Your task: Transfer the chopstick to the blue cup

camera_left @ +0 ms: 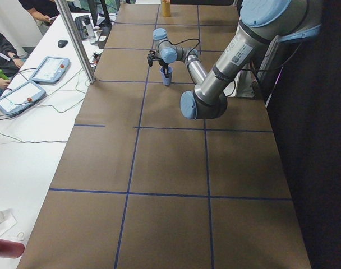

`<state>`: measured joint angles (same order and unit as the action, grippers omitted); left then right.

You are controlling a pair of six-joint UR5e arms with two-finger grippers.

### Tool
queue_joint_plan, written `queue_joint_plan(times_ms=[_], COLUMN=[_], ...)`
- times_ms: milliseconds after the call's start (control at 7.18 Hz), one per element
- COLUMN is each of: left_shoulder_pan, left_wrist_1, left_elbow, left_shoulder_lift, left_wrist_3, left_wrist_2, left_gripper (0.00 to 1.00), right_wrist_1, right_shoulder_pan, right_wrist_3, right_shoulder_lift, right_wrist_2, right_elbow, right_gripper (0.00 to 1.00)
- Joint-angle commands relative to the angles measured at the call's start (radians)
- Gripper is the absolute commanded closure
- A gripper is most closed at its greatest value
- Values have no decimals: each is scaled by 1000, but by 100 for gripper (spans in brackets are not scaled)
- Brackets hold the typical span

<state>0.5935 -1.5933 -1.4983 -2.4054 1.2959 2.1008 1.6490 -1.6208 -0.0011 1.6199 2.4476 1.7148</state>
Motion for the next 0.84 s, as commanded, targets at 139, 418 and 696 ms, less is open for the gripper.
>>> queue_joint_plan(times_ms=[139,418,696], left_shoulder_pan=[12,63,74], left_wrist_1=[-17,50,216], left_elbow=[-22,-98,-253], left_shoulder_lift=[15,49,80], left_wrist_3=[-3,-13,-117], left_wrist_2=[-8,2,2], left_gripper=[0,0,0], right_wrist_1=[0,0,0], right_shoulder_pan=[-2,-2,-2], right_wrist_3=[7,6,3], right_shoulder_lift=[0,0,0], right_wrist_2=[1,2,2], right_elbow=[0,-3,-1], right_gripper=[0,0,0])
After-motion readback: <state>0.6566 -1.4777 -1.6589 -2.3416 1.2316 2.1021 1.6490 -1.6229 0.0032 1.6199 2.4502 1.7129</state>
